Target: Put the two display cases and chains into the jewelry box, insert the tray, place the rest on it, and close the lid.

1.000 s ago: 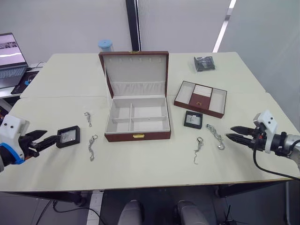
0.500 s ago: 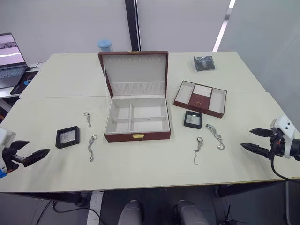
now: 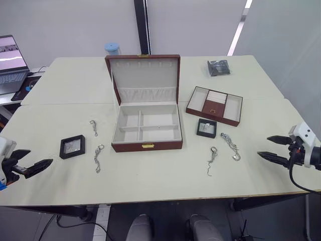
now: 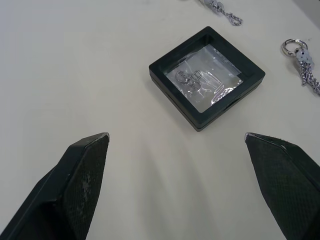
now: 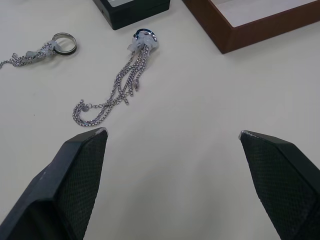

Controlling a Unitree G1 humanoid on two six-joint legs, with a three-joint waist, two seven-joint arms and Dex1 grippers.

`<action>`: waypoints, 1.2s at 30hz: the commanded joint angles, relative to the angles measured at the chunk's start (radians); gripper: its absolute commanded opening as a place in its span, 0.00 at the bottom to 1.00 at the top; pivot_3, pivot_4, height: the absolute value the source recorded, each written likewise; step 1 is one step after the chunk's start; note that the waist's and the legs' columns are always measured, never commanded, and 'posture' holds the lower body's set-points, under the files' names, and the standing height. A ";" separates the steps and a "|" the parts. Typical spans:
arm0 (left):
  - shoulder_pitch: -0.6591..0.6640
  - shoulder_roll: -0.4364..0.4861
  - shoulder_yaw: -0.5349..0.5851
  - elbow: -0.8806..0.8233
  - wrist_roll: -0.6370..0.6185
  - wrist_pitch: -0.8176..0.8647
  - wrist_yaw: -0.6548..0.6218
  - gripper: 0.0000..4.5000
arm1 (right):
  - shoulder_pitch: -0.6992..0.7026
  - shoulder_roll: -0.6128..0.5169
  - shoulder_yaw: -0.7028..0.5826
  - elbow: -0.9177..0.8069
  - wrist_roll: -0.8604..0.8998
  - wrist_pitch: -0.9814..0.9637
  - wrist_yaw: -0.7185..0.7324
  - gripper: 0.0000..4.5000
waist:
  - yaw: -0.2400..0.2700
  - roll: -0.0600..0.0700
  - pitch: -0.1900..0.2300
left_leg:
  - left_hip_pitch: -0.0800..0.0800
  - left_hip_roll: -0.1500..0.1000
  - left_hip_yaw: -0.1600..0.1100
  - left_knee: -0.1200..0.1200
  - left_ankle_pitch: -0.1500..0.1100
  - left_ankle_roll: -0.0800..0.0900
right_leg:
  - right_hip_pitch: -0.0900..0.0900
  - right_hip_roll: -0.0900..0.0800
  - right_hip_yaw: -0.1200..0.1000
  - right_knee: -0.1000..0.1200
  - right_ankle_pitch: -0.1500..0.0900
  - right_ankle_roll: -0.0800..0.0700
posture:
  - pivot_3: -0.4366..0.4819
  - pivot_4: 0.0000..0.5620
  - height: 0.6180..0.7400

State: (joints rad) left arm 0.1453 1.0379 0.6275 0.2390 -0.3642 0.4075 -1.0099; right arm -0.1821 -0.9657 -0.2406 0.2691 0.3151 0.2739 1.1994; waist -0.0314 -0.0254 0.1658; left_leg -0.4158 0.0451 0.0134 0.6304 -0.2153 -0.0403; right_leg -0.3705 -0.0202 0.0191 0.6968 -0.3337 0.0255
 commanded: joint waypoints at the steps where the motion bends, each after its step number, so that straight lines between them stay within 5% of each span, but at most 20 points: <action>1: -0.024 0.038 -0.015 0.029 0.018 -0.046 -0.031 1.00 | -0.019 -0.016 -0.016 -0.026 0.019 -0.004 0.012 1.00 | 0.000 0.000 0.000 | 0.000 0.000 0.000 0.000 0.000 0.000 | 0.000 0.000 0.000 0.000 0.000 0.000 | 0.48 0.27 1.00; 6: -0.077 0.078 -0.089 0.088 0.049 -0.100 -0.095 1.00 | -0.033 0.032 -0.032 -0.107 0.096 0.002 0.026 1.00 | 0.000 0.000 0.000 | 0.000 0.000 0.000 0.000 0.000 0.000 | 0.000 0.000 0.000 0.000 0.000 0.000 | 0.48 0.27 1.00; 13: -0.235 0.126 -0.293 0.143 0.126 -0.224 -0.223 1.00 | -0.033 0.201 0.067 -0.470 0.242 0.100 -0.031 1.00 | 0.002 0.000 0.000 | -0.001 0.001 -0.001 0.000 0.000 0.000 | 0.000 0.002 -0.001 0.001 0.000 0.000 | 0.48 0.27 1.00; 20: -0.389 0.158 -0.469 0.288 0.236 -0.343 -0.310 1.00 | 0.090 0.332 0.186 -0.693 0.187 -0.008 -0.104 1.00 | 0.005 0.000 0.000 | -0.001 -0.001 0.000 0.000 0.000 0.000 | -0.001 0.002 -0.002 0.001 0.000 0.000 | 0.48 0.27 1.00; 36: -0.553 0.078 -0.593 0.443 0.307 -0.430 -0.320 1.00 | 0.224 0.358 0.279 -0.649 0.058 -0.232 -0.130 1.00 | 0.001 -0.002 -0.001 | -0.001 0.001 0.000 0.002 0.000 0.000 | -0.001 0.008 -0.003 0.002 0.000 0.000 | 0.48 0.27 1.00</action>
State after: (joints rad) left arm -0.3960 1.1076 0.0333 0.6762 -0.0632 -0.0108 -1.3245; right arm 0.0427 -0.6097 0.0442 -0.3733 0.3645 0.0591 1.0754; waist -0.0305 -0.0269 0.1649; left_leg -0.4168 0.0465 0.0129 0.6320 -0.2153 -0.0402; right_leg -0.3718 -0.0126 0.0165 0.6989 -0.3336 0.0256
